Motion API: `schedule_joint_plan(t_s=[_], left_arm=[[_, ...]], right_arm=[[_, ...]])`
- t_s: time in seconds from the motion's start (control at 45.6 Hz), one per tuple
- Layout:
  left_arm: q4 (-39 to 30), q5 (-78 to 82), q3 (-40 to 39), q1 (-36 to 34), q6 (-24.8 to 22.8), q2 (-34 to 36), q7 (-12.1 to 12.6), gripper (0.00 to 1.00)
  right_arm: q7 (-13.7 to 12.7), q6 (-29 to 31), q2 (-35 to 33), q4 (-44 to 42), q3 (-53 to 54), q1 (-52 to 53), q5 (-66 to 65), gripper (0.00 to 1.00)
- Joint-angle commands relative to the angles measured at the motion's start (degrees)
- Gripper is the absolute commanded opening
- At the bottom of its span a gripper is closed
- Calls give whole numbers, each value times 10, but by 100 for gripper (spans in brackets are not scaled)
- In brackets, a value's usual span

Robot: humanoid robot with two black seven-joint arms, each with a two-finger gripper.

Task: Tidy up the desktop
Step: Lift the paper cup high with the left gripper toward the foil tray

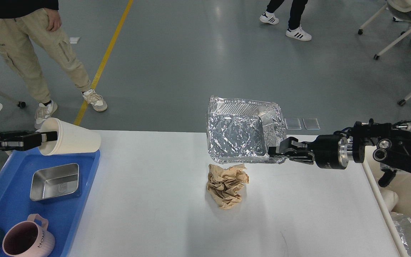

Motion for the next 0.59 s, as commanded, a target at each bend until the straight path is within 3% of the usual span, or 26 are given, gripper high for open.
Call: schedule_joint_plan(t_s=[0.0, 0.154, 0.241, 0.439, 0.57], left_arm=[[-34, -23, -20, 0, 1, 45, -7, 3], [-59, -33, -77, -5, -13, 70, -7, 4], [-64, -32, -115, -20, -54, 70, -4, 4], [-62, -23, -130, -141, -155, 54, 17, 4], [-57, 88, -129, -231, -229, -17, 22, 5]], right_arm=[[-1, 0, 5, -3, -1, 0, 0, 0], [-1, 1, 8, -3, -2, 0, -1, 0], [-1, 2, 8, -3, -2, 0, -1, 0], [-1, 2, 11, 0, -3, 0, -3, 0], [-1, 3, 11, 2, -3, 2, -5, 0]])
